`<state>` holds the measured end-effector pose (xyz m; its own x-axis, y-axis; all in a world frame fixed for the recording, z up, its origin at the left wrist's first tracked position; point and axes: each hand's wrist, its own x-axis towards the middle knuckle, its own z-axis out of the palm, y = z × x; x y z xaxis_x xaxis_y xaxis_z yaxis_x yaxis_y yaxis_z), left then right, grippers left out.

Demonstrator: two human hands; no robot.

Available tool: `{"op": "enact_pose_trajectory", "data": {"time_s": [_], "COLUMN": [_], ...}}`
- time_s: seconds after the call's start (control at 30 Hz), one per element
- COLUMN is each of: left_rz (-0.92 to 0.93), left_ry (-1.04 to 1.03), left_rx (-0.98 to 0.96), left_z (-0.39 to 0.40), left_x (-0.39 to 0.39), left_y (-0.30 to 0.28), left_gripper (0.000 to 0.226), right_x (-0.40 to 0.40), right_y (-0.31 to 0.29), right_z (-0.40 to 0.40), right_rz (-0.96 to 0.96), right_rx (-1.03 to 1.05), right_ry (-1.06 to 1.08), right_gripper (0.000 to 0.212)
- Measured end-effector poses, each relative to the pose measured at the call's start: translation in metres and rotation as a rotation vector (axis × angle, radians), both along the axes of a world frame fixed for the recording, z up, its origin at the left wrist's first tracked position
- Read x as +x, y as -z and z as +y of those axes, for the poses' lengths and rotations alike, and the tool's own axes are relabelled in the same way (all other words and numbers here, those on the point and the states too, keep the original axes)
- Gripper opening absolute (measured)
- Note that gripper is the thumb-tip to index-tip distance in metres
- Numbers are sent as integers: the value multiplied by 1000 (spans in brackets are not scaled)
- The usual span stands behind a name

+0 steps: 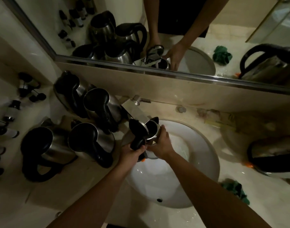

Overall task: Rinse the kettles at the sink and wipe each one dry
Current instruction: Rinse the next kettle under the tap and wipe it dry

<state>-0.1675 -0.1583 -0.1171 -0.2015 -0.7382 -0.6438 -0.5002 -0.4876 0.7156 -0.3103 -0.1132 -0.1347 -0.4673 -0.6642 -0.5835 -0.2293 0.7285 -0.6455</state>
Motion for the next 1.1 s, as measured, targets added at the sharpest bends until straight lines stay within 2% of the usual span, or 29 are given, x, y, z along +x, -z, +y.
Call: {"op": "enact_pose_trajectory", "data": {"time_s": [0.07, 0.13, 0.2, 0.27, 0.33, 0.47, 0.53, 0.9, 1.1], "left_rz": [-46, -30, -52, -95, -156, -196, -232, -196, -242], "left_ry": [29, 17, 89, 171, 213, 210, 225, 264, 274], "left_rx": [-33, -87, -137, -137, -164, -53, -85, -125, -154], "left_z": [-2, -11, -21, -25, -26, -23, -23, -23, -24], "left_x": [0, 1, 0, -5, -8, -7, -4, -6, -8], "left_y": [-5, -3, 0, -2, -1, 7, 10, 13, 18], "left_gripper": [25, 50, 75, 85, 78, 55, 49, 53, 55], "right_x": [3, 7, 12, 16, 18, 16, 16, 17, 16], "right_y": [0, 0, -2, -1, 2, 3, 0, 1, 6], "right_z": [-5, -9, -13, -17, -17, -15, -16, -14, -14], "right_rz": [45, 78, 82, 80, 109, 184, 199, 185, 158], "right_rx": [4, 27, 56, 79, 97, 81, 77, 43, 31], "right_ry": [-21, -49, -78, -85, -85, -79, -92, -45, -23], "right_gripper": [133, 129, 127, 129, 131, 125, 121, 108, 111]}}
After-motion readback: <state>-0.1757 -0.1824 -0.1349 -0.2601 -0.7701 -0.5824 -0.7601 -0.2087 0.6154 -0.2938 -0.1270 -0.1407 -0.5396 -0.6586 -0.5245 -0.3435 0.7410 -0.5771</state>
